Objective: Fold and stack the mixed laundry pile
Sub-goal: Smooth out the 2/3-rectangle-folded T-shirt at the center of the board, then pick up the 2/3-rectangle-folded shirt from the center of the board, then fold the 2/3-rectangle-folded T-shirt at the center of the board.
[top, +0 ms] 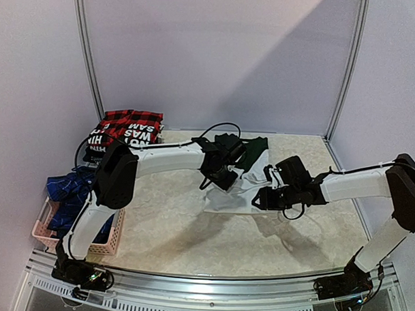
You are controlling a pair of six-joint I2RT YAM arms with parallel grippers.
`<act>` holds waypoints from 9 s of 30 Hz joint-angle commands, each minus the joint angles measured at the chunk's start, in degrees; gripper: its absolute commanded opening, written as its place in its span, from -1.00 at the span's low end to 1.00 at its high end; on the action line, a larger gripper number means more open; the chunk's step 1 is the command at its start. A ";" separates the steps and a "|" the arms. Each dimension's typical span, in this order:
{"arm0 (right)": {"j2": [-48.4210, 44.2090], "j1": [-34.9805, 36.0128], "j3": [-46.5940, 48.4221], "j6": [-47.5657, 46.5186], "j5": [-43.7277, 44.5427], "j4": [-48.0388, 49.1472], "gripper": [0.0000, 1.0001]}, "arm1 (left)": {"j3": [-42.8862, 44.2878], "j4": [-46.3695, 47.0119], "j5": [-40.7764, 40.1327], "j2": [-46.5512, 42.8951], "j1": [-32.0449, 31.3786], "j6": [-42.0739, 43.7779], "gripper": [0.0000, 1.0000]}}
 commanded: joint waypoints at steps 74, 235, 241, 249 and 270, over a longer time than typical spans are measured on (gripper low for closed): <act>25.01 -9.19 34.26 -10.63 -9.87 -13.17 -0.10 | -45.99 26.20 21.77 -26.08 3.68 -17.11 0.08; -36.41 5.48 -14.05 12.78 -5.36 -31.57 -1.00 | -70.97 26.71 -1.18 -54.83 -22.66 -29.33 -1.00; -41.59 6.11 -9.10 11.92 -4.97 -40.53 -1.00 | -69.23 23.28 -4.69 -57.91 -28.16 -30.99 -1.00; -45.63 6.16 -3.65 10.90 -3.68 -46.77 -1.00 | -62.23 15.85 -11.05 -59.79 -34.52 -31.55 -1.00; -31.28 6.13 14.82 7.71 20.40 -51.59 -1.00 | -54.56 12.12 -11.28 -56.54 -23.27 -24.37 -1.00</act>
